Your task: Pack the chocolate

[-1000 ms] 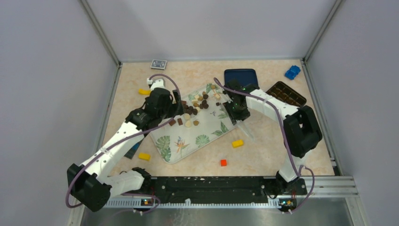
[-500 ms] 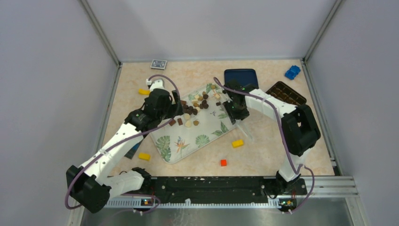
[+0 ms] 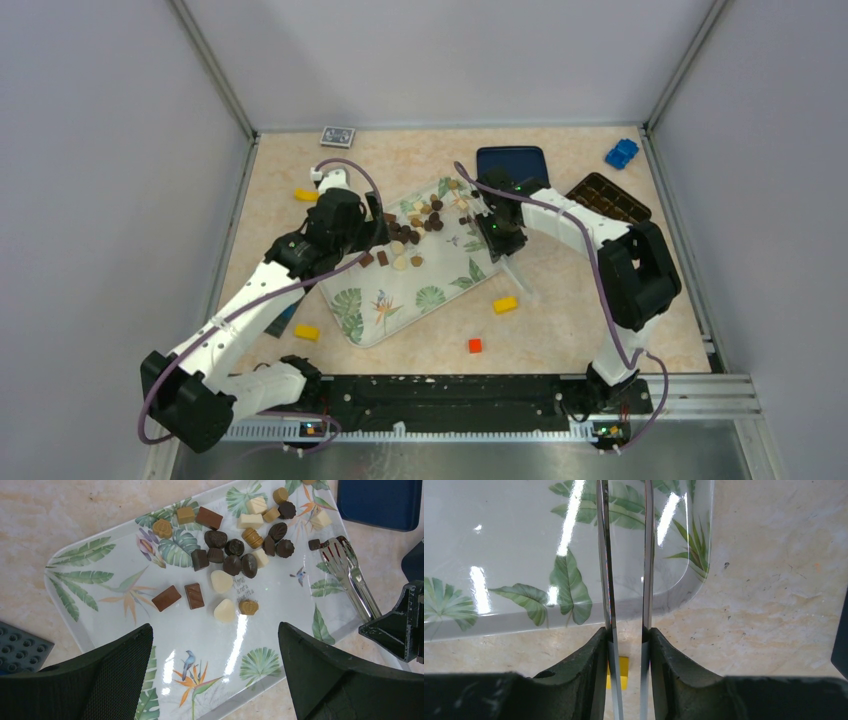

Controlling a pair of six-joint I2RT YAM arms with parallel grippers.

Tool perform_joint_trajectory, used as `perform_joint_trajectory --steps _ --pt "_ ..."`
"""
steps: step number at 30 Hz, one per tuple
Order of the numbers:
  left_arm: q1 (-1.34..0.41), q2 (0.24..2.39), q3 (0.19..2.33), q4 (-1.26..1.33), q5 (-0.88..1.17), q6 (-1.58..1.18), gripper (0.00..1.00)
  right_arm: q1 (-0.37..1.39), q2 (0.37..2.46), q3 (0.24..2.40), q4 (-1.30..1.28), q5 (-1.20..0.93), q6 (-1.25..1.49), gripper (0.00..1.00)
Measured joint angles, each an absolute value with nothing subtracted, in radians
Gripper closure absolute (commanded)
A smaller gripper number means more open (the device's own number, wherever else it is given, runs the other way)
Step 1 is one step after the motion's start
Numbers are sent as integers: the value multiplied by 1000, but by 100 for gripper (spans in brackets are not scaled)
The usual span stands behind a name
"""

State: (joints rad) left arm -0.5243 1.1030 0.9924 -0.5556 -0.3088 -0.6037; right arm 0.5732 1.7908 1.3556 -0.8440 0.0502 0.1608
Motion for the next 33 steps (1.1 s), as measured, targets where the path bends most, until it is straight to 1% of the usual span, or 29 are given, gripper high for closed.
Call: perform_joint_trajectory --steps 6,8,10,17,28,33 --pt "-524 1103 992 -557 -309 -604 1 573 1791 1356 -844 50 161 81" --pt "-524 1102 992 -559 -309 -604 1 573 1791 1356 -844 50 161 92" --pt "-524 1101 992 -562 -309 -604 1 573 1789 1356 -845 51 161 97" --pt "-524 1102 992 -562 -308 -603 1 573 1765 1356 -861 54 161 98" --pt "-524 1102 993 -566 -308 -598 1 572 1698 1356 -880 1 174 97" --pt "-524 1102 993 -569 -308 -591 1 525 1620 1356 -892 -11 184 96"
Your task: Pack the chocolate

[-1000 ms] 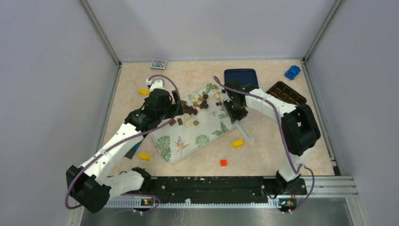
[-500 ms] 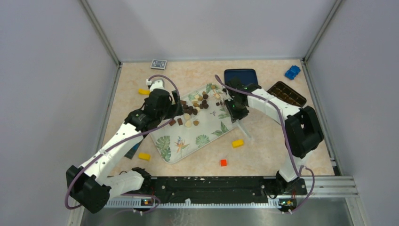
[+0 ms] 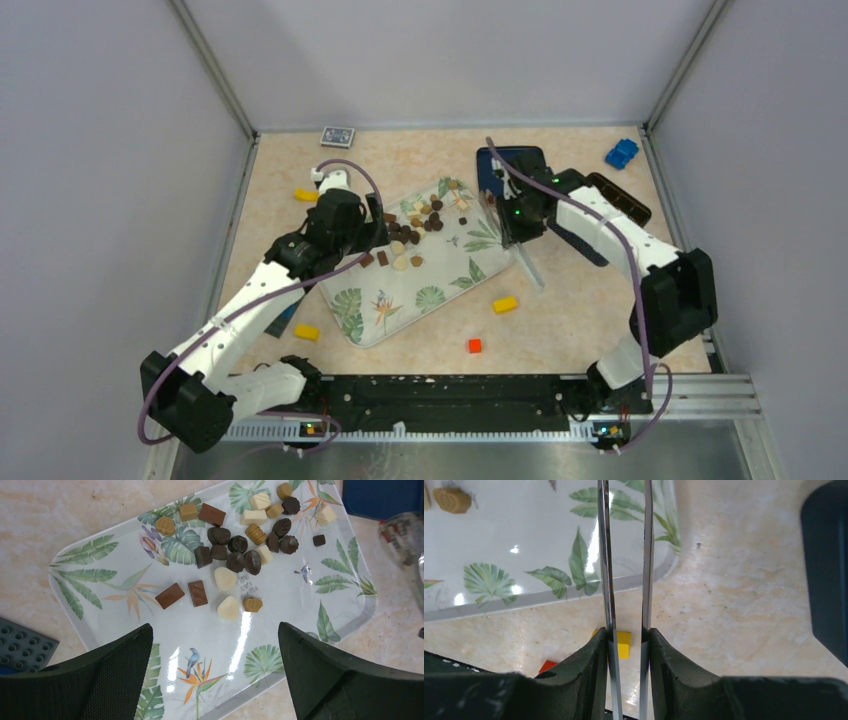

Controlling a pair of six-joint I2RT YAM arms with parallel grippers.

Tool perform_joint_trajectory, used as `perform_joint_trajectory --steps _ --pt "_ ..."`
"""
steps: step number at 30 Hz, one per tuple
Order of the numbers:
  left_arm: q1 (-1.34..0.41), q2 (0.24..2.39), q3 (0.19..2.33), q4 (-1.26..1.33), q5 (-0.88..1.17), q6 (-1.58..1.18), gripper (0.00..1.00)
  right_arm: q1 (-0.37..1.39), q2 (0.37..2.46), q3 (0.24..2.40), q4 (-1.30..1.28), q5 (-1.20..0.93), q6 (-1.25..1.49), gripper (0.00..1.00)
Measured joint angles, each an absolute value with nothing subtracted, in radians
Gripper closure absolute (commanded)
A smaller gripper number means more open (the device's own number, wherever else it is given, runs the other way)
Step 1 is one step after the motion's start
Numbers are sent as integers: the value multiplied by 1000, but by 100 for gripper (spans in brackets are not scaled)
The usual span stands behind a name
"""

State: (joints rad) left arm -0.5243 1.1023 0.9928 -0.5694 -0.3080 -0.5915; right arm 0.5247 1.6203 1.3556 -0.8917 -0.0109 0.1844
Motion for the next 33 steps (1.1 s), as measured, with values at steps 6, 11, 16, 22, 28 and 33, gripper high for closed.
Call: perform_joint_trajectory --steps 6,11,16,22,28,33 --pt "-524 1110 998 -568 -304 -573 1 352 1488 1325 -908 -10 186 95" --pt "-524 1118 1001 -568 -302 -572 1 204 1420 1251 -929 -7 189 93" --pt "-524 1119 1002 -567 -294 -572 1 123 1415 1198 -937 -7 199 93" --pt "-523 1131 1003 -559 -286 -571 1 102 1415 1191 -923 -12 202 92" --pt "-522 1138 1003 -552 -284 -571 1 67 1437 1191 -909 -9 202 90" --pt "-520 1140 1003 -546 -281 -570 1 60 1466 1188 -900 -13 202 87"
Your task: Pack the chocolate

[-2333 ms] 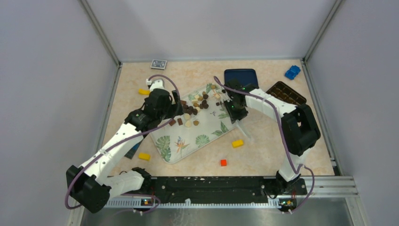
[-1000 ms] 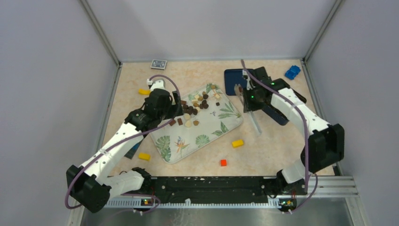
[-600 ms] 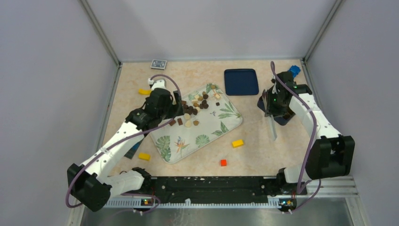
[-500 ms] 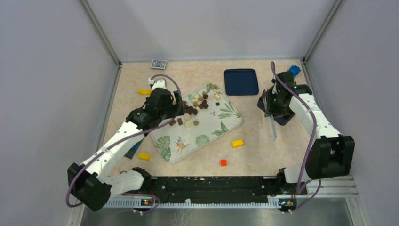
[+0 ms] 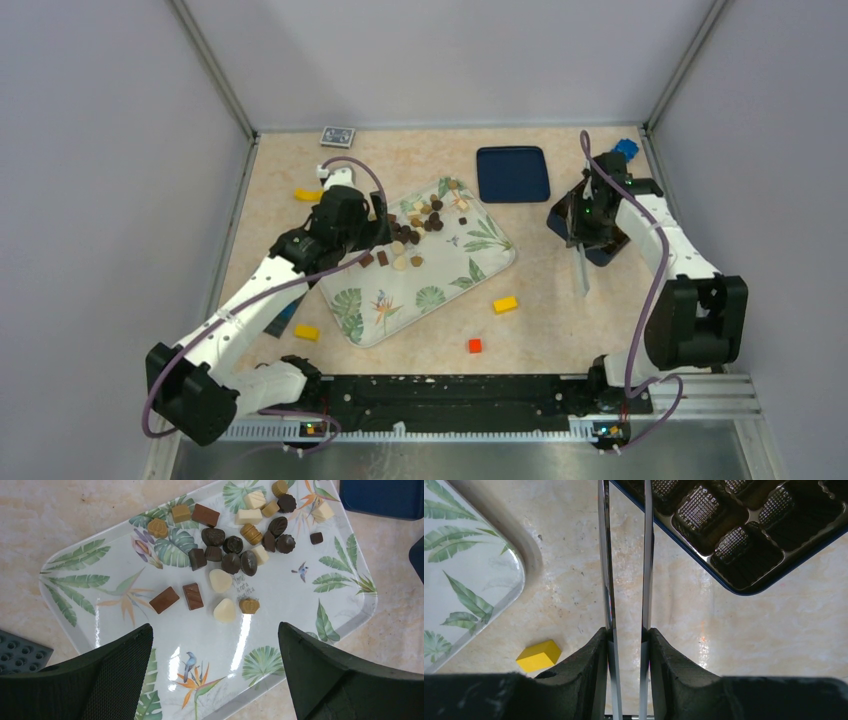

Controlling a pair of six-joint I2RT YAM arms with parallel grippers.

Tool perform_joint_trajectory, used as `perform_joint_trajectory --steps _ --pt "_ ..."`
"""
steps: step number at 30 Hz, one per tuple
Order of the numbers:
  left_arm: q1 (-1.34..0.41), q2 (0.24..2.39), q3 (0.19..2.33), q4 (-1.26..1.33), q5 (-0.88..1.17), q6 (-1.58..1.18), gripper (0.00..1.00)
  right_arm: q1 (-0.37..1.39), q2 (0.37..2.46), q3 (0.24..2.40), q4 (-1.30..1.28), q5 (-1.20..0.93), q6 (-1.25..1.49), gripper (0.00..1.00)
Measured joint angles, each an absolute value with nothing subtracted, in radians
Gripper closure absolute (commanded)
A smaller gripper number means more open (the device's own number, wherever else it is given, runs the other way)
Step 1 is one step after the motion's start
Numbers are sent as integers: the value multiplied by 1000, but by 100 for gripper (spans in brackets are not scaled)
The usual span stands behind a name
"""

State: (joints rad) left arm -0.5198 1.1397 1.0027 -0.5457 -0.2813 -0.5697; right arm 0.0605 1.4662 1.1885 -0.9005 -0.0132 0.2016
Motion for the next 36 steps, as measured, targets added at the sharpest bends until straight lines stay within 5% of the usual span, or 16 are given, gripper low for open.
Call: perform_joint_trajectory --steps 10,18,36 --pt "-518 1155 1003 -534 -276 -569 1 60 1494 1185 -897 -18 202 67" --pt "-518 1155 1003 -530 -274 -565 1 60 1494 1185 -896 -22 202 65" --pt "-514 1155 1003 -530 -270 -563 1 71 1423 1241 -912 -55 203 94"
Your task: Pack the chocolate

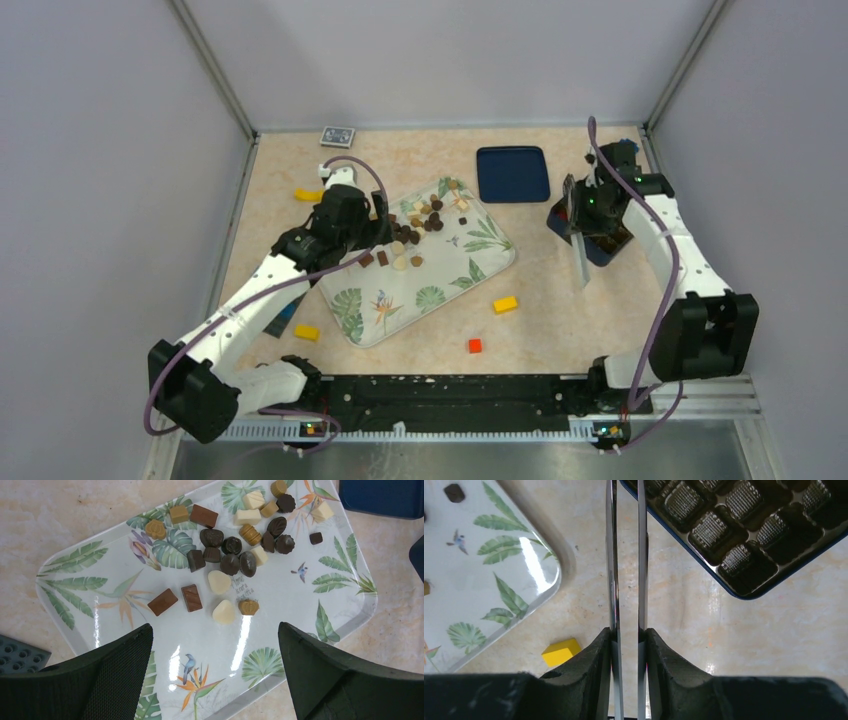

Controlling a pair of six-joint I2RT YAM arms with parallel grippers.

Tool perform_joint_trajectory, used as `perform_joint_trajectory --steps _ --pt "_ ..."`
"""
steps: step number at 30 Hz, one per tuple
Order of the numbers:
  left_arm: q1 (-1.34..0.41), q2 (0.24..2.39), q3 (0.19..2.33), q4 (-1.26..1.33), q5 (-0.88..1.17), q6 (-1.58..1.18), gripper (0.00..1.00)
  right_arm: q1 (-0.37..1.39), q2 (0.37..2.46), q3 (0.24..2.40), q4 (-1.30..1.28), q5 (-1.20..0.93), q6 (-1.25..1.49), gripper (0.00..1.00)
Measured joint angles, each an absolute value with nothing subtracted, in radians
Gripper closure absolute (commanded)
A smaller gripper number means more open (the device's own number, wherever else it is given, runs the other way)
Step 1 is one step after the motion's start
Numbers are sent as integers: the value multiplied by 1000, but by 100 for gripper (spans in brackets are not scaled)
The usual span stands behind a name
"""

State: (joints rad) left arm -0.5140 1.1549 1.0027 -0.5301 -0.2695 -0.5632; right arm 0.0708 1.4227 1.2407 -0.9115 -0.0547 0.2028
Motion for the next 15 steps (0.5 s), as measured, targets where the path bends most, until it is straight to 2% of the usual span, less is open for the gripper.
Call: perform_joint_trajectory --steps 5,10,15 --pt "-507 1155 1004 -531 -259 -564 1 201 1401 1314 -936 -36 212 93" --pt "-495 1164 1027 -531 -233 -575 1 438 1441 1369 -943 -33 213 88" --pt "-492 1164 1033 -537 -228 -577 1 582 1543 1375 -959 -27 212 80"
